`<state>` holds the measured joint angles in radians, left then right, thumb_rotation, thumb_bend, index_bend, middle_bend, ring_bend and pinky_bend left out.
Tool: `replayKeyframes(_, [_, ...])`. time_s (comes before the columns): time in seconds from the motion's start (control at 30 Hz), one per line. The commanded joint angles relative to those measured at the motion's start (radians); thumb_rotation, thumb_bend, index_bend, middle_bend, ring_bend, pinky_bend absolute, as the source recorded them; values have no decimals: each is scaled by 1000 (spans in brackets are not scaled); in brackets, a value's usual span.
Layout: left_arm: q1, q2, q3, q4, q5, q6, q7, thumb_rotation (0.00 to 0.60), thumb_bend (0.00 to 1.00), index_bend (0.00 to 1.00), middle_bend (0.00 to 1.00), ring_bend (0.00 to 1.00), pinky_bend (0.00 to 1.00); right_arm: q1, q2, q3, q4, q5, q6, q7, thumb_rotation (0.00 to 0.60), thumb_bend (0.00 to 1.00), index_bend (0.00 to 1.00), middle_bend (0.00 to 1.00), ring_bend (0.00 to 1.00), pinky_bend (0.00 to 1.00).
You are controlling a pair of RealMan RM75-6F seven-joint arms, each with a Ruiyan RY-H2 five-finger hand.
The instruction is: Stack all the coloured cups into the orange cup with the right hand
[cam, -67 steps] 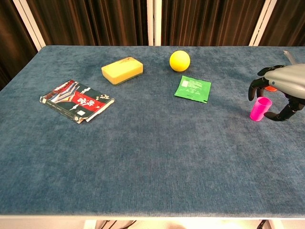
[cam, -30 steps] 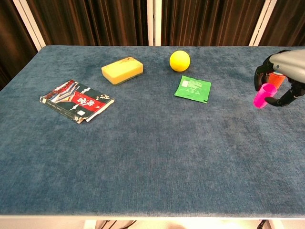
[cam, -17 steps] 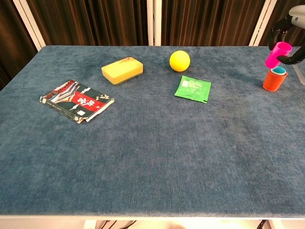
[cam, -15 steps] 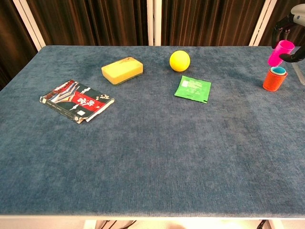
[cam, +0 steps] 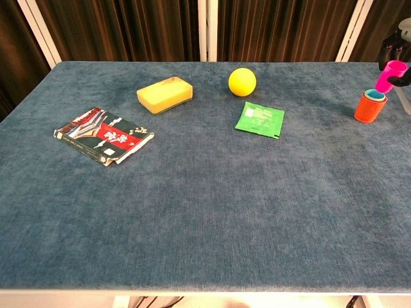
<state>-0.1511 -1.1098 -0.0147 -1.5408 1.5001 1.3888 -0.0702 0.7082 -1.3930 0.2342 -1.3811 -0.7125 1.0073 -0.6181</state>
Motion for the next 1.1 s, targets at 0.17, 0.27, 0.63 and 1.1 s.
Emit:
replayKeyframes(0.17, [0,0,0,0,2,1,-7,600,157,71,61,0,0,22,-37,-5,49,13,-26,5,600,327,496,458,109,0])
replayKeyframes(0.27, [0,0,-1,2,0,0,-9,600,157,71,61,0,0,25,-43,-6,54,14,-28,8,600,327,496,458,109,0])
replayKeyframes(0.63, [-1,-5,2,12,1,-4,-18,600,157,71,61,0,0,21,-19,-15,35,16,-33,20,600,287,115,170,1,0])
replayKeyframes(1.1, [-19,-10,-16,14,5,-1,-10,600,157,71,61,0,0,-355,225,-220,-268,-485,434,336,600,256,0,95,0,0])
